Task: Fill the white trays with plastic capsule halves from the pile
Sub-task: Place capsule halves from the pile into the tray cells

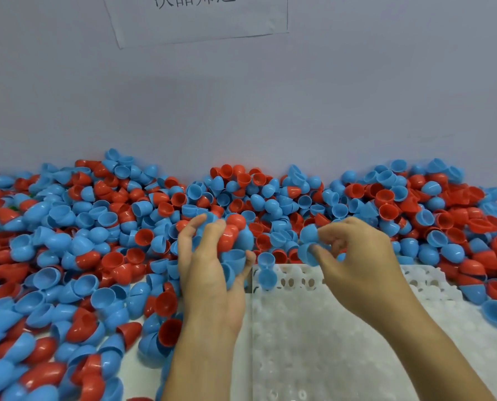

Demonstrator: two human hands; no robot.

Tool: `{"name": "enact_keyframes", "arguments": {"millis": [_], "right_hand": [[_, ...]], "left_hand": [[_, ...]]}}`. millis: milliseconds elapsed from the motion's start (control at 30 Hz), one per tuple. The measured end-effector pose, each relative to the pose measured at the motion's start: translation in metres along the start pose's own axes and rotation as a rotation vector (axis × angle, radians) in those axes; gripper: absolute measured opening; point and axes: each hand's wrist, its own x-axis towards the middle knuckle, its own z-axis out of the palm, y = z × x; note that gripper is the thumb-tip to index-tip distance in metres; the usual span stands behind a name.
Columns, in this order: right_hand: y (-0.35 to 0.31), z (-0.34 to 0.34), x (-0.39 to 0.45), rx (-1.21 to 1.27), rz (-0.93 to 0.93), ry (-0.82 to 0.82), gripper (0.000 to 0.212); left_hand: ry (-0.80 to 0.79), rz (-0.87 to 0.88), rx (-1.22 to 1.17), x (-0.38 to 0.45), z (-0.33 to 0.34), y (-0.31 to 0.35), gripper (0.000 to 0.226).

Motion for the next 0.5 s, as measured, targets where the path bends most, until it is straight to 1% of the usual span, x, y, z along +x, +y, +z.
{"name": "enact_keyframes", "arguments": {"millis": [100,167,200,300,400,500], "right_hand": [[0.004,0.007,0.009,-0.19,0.034,-0.237,0.026],[-0.001,0.018,0.013,-0.299,0.026,-0.357,0.014],[-0.004,0.024,0.014,-0.355,0.012,-0.379,0.008],[-0.012,0.039,0.017,-0.481,-0.028,-0.391,0.015],[-0.013,0.045,0.022,-0.528,-0.032,-0.433,0.019],[-0.012,0.044,0.024,-0.536,-0.027,-0.457,0.018]], "left_hand": [[-0.002,0.0,-0.031,0.002,-0.001,0.003,0.025],[0.001,-0.012,-0.035,0.001,0.001,0.002,0.021],[-0.005,-0.019,-0.034,0.001,0.002,0.001,0.02],[-0.035,-0.035,-0.035,0.0,0.002,0.001,0.021],[-0.046,-0.037,-0.042,0.0,0.001,0.003,0.024],[-0.049,-0.042,-0.048,0.0,0.001,0.004,0.025]]}}
